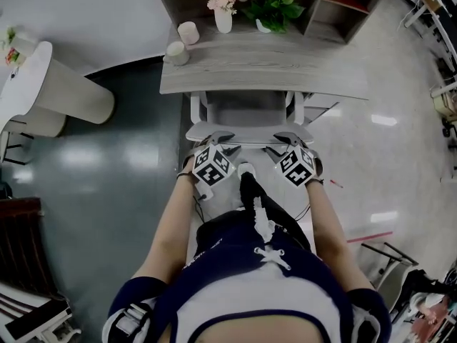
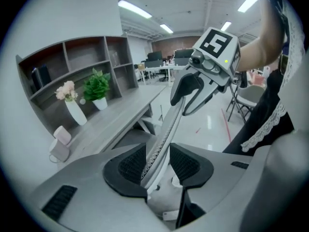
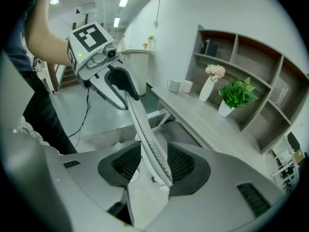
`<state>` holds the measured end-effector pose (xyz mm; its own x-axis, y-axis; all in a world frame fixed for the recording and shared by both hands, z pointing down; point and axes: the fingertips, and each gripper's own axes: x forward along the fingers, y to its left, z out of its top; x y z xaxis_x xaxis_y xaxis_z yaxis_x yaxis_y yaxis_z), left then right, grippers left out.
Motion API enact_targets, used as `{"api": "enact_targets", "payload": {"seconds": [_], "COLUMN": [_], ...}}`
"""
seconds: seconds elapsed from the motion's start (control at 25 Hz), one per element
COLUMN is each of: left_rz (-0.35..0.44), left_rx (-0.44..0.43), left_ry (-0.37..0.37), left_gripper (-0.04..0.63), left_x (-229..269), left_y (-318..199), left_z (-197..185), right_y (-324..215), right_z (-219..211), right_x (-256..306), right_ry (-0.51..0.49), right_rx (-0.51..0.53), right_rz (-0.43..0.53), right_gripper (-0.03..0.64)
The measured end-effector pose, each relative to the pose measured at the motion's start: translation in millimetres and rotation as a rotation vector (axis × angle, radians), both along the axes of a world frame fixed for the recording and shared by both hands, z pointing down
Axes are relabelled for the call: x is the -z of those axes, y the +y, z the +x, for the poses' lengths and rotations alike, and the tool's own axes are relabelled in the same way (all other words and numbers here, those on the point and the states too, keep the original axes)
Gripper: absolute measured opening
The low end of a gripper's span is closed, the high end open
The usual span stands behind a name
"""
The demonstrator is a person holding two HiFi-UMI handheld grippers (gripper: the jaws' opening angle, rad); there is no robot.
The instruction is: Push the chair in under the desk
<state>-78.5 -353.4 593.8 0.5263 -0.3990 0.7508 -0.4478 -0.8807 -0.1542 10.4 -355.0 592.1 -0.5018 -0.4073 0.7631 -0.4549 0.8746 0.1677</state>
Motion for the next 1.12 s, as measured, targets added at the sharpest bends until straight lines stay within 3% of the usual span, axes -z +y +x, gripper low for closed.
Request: {"api": "enact_targets", "payload": {"seconds": [0.04, 0.16, 0.28, 0.52, 0.68, 1.12], "left_rz": [0.012, 0.067, 0.102, 0.175, 0.173, 0.181], "left_rx": [0.04, 0.209, 0.295, 0.404, 0.409, 0.403], "left_ry": [0.042, 0.238, 0.414, 0.561, 0.652, 0.675], "left_gripper": [0.158, 0.057, 0.046, 0.009, 0.009, 0.009], "left_x": [8.8, 47.8, 86.7, 128.7, 151.1, 161.8], "left_y": [-1.6, -8.6, -0.5, 34.2, 68.0, 140.4], "left_z": [-1.3, -6.1, -4.0, 5.5, 19.4, 28.6], "right_y": [0.1, 2.5, 12.5, 50.7, 80.5, 137.3], "right_z": [-2.0, -5.6, -4.5, -13.6, -19.7, -17.7], "right_x": [10.0, 52.9, 94.3, 142.1, 164.9, 174.2], "right_ry": [-0.038, -0.226, -0.431, -0.721, -0.774, -0.739], "right_rx": [-0.025, -0.141, -0.26, -0.379, -0.391, -0.441], "right_rz": [0.022, 0.087, 0.126, 0.057, 0.116, 0.219], "right_gripper": [0.152, 0.148, 0.079, 0.025, 0.018, 0.012]}}
